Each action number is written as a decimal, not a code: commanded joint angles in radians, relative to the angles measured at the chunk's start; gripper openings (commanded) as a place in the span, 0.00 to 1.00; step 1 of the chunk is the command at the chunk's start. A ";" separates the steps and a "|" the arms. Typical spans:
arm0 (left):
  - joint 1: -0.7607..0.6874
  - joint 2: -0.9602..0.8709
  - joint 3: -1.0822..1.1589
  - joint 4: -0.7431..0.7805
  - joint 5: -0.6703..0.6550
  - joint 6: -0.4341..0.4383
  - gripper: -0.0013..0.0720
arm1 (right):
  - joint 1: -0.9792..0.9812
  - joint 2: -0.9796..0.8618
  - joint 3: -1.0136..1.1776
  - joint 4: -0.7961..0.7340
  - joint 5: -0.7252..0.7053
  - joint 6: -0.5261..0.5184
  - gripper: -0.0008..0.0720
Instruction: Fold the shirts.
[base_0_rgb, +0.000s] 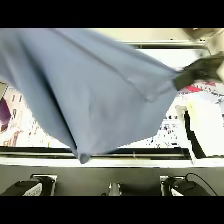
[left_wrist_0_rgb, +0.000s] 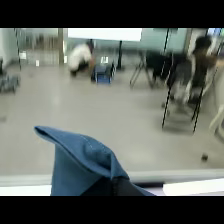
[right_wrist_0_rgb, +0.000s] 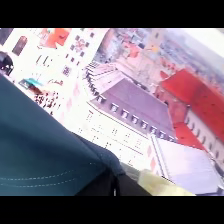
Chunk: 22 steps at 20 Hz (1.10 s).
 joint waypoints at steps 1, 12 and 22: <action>0.001 -0.234 0.000 0.005 -0.046 0.067 0.05 | 0.000 -0.275 -0.044 0.042 -0.247 0.134 0.04; -0.016 -0.694 0.002 -0.071 -0.504 -0.049 0.47 | -0.024 -0.555 -0.017 0.280 -0.399 0.198 0.67; 0.072 -0.395 -0.503 -0.144 -0.667 -0.013 0.70 | -0.530 -0.422 -0.075 0.529 0.203 -0.291 0.73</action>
